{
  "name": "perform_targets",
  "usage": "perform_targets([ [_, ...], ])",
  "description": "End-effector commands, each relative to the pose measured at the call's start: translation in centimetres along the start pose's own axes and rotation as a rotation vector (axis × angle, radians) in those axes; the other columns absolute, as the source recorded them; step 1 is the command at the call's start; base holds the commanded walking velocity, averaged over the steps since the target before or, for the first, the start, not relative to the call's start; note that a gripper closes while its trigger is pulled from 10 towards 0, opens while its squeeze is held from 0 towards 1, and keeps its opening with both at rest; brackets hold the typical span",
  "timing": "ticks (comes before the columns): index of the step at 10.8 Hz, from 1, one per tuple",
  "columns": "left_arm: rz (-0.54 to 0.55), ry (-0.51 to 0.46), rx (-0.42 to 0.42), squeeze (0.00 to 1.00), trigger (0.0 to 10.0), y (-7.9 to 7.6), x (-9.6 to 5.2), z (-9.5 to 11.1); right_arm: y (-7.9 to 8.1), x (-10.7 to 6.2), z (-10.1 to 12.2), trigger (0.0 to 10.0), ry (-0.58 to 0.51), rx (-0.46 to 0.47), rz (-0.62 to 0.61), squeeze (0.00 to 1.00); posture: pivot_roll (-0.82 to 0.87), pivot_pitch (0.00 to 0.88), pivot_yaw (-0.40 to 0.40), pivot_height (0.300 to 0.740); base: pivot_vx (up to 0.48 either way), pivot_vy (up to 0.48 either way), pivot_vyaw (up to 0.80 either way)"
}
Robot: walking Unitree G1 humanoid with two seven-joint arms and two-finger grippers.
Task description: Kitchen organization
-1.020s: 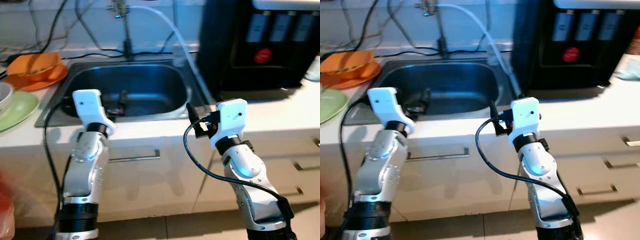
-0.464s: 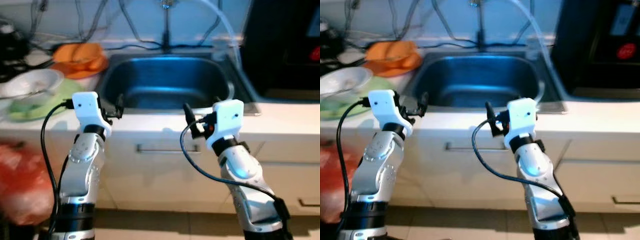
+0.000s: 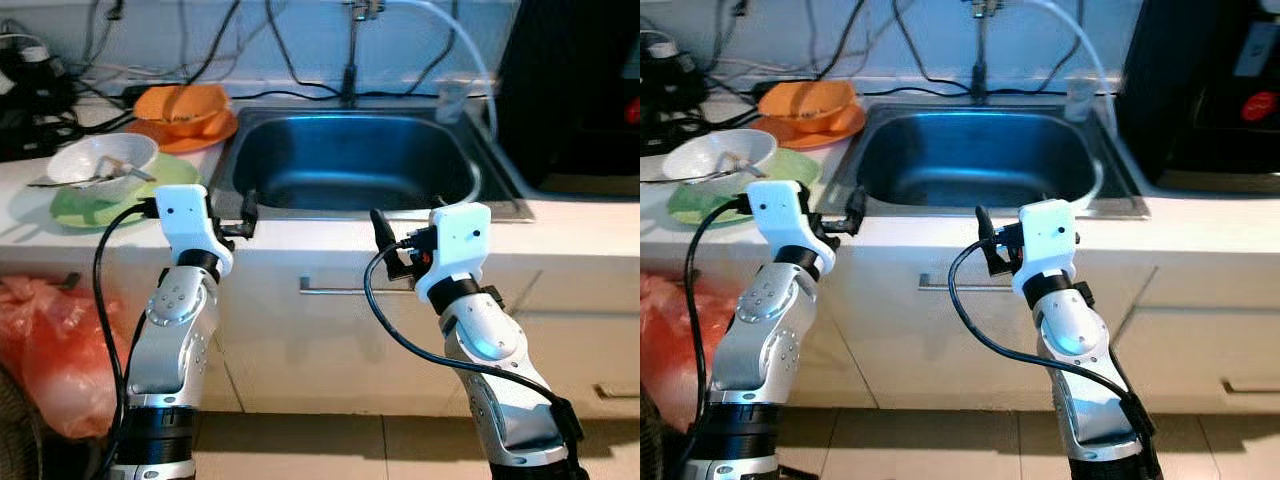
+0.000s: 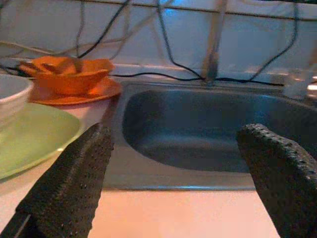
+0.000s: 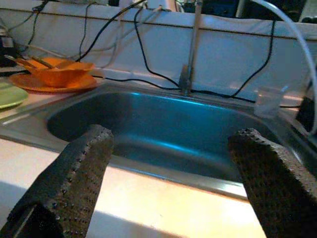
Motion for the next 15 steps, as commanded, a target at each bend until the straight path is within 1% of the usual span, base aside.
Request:
perform_targets([
  [1, -0.046, -0.034, -0.010, 0.00, 10.0, -0.72, 0.15, 0.94, -0.36, 0.03, 0.31, 10.0, -0.013, -0.003, -0.017, 0.00, -0.08, 0.000, 0.049, 0.740, 0.000, 0.000, 0.00],
  [5, -0.058, -0.042, -0.010, 0.00, 10.0, -0.86, 0.25, 1.19, -0.62, 0.10, 0.49, 10.0, -0.023, 0.004, -0.028, 0.00, -0.08, 0.000, 0.053, 0.740, 0.390, 0.000, 0.00],
  [8, -0.054, -0.039, -0.005, 0.00, 10.0, -0.80, 0.27, 1.10, -0.45, 0.05, 0.38, 10.0, -0.021, -0.004, -0.022, 0.00, -0.08, 0.000, 0.053, 0.740, 0.418, 0.000, 0.00],
  [10, -0.043, -0.048, -0.011, 0.00, 10.0, -0.69, 0.25, 1.21, -0.51, 0.07, 0.36, 10.0, -0.021, -0.007, -0.024, 0.00, -0.08, 0.000, 0.053, 0.740, 0.266, 0.000, 0.00],
  [13, -0.033, -0.057, 0.013, 0.00, 10.0, -0.67, 0.17, 1.44, -0.47, 0.05, 0.39, 10.0, -0.024, -0.010, -0.024, 0.00, -0.08, 0.000, 0.056, 0.740, 0.000, 0.000, 0.00],
  [15, -0.004, -0.052, 0.049, 0.00, 10.0, -0.24, 0.13, 1.36, -0.38, 0.05, 0.44, 10.0, -0.028, -0.011, -0.020, 0.00, -0.08, 0.000, 0.057, 0.740, 0.000, 0.000, 0.00],
])
Point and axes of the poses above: a point about 5 cm out from each wrist's last joint towards the gripper, its own x axis pointing out of the wrist towards the gripper, its own z axis along the axis of the wrist's last joint, y = z × x, the point moved 2 cm from there along x, pointing out of the wrist towards the gripper, and after that the axes turned 1 degree about -x, right-handed, at the moved point
